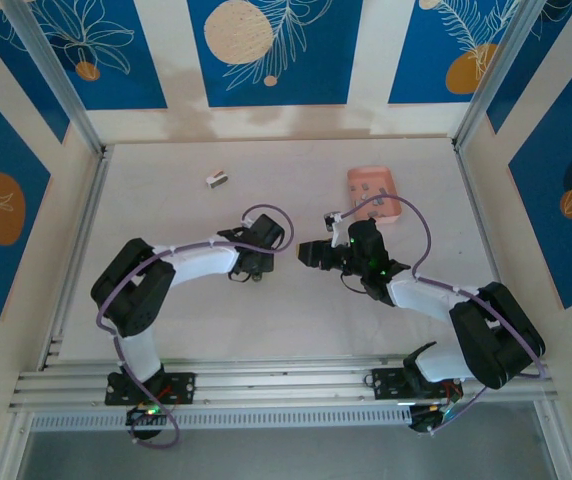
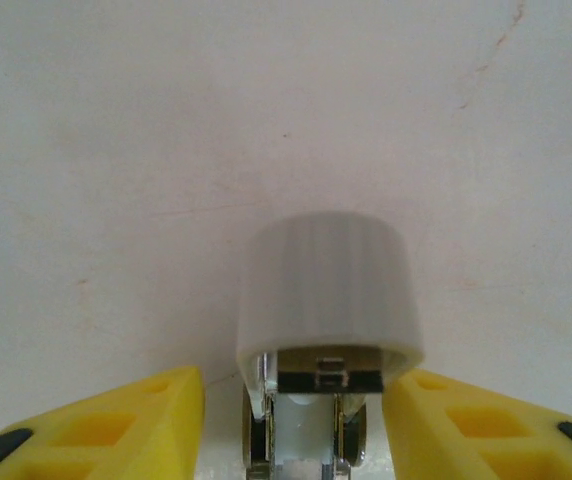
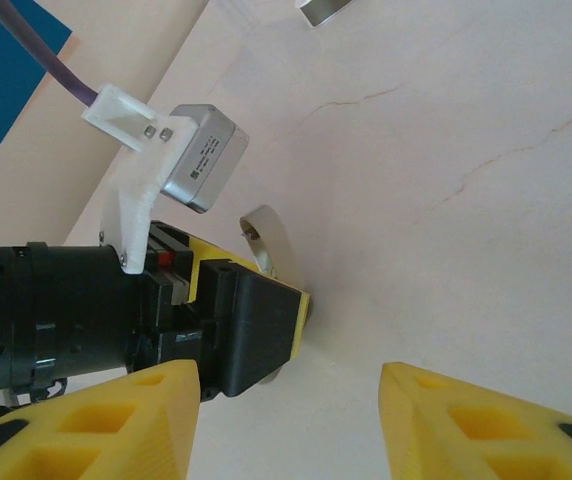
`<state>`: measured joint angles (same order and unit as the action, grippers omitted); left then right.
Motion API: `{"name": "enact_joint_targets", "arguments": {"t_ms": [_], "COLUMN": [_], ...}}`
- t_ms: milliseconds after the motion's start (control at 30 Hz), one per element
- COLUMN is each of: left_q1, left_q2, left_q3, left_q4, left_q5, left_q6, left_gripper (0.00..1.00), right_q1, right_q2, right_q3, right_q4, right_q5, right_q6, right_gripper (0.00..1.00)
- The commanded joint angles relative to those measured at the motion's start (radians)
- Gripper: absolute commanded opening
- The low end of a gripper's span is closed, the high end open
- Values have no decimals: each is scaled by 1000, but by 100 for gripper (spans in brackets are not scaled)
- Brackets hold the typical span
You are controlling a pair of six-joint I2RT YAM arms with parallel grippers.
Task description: Load the staples into the stapler
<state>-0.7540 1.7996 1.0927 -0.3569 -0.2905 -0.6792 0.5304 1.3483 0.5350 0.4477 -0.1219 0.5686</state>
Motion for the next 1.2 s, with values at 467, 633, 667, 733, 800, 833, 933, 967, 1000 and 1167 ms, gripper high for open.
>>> {"name": "enact_joint_targets", "arguments": {"t_ms": [467, 633, 667, 733, 800, 833, 933, 967, 1000, 1167], "left_q1": [-3, -2, -1, -1, 0, 1, 1, 2, 4, 5], "left_q2": [16, 51, 57, 65, 72, 77, 90, 92, 94, 112], "left_q3": [34, 46, 49, 53, 55, 54, 63, 67, 71, 113], "left_q4": [-33, -15, -16, -13, -7, -5, -4, -3, -3, -20], "left_q5": [-49, -35, -38, -43, -47, -45, -40, -40, -41, -40], "left_q6": [-67, -75, -78, -80, -83, -84, -82, -80, -77, -39], "left_gripper": [50, 47, 46, 43, 40, 39, 36, 35, 35, 33], "right_q1": [5, 3, 3, 3, 2, 2, -1, -1, -3, -9], "right_q2": [-58, -59, -59, -58, -57, -58, -58, -59, -61, -66], "right_q3": [1, -2, -2, -2, -2, -4, -5, -7, -8, -13], "right_q4": [-37, -40, -40, -40, -40, -41, -41, -42, -41, -42], "right_q5": [30, 34, 34, 36, 37, 38, 39, 40, 40, 45], "right_q6": [-4, -4, -4, -6, -6, -7, -7, -7, -7, -8], "right_gripper": [50, 50, 50, 50, 50, 50, 50, 50, 50, 50]}}
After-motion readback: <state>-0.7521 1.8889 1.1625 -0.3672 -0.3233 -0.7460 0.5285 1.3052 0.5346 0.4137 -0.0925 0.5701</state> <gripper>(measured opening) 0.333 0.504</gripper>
